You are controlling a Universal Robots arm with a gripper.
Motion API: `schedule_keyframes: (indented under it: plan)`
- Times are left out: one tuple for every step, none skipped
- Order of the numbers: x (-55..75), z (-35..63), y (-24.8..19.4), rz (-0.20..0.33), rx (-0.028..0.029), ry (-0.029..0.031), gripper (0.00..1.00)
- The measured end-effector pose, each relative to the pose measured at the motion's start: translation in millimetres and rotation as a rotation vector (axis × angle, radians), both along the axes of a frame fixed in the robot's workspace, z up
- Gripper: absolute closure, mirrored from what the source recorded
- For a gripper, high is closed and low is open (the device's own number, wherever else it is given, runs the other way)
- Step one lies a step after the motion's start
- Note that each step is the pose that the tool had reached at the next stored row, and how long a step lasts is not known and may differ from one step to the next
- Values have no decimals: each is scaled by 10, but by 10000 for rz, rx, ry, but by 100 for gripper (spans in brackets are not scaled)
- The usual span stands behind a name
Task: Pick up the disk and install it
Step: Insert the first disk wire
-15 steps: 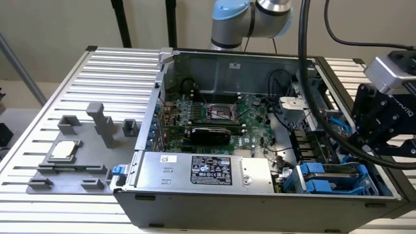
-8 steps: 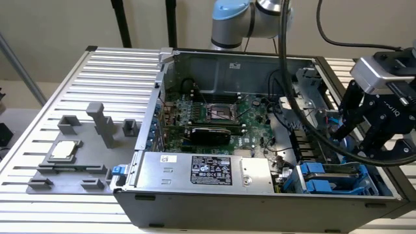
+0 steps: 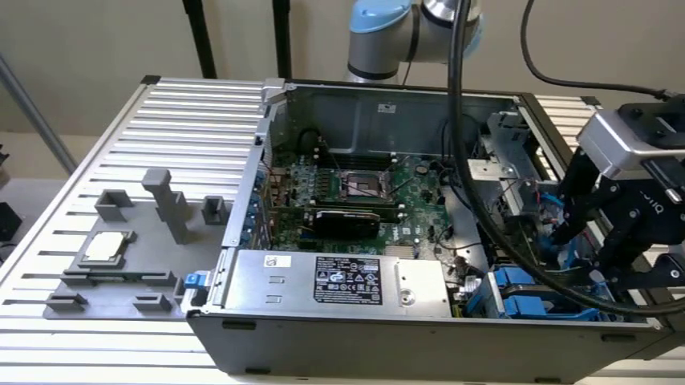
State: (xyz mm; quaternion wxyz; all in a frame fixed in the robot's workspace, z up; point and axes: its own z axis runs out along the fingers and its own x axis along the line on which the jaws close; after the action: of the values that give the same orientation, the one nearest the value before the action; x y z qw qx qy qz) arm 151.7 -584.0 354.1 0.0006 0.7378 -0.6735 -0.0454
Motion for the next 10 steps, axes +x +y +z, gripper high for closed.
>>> schedule_keyframes:
  plan:
    - [5,0,-27,1,17,0,0]
    - [15,-1,-51,0,42,0,0]
    - [30,-1,-66,-1,68,0,0]
    - [49,0,-76,0,95,0,0]
    - [69,0,-83,0,131,0,0]
    - [88,0,-88,3,171,-1,0]
    - [105,-1,-90,12,215,-6,0]
    - [115,-1,-91,28,244,-20,0]
    - [121,-2,-90,49,261,-43,0]
    - [124,-4,-90,80,267,-73,0]
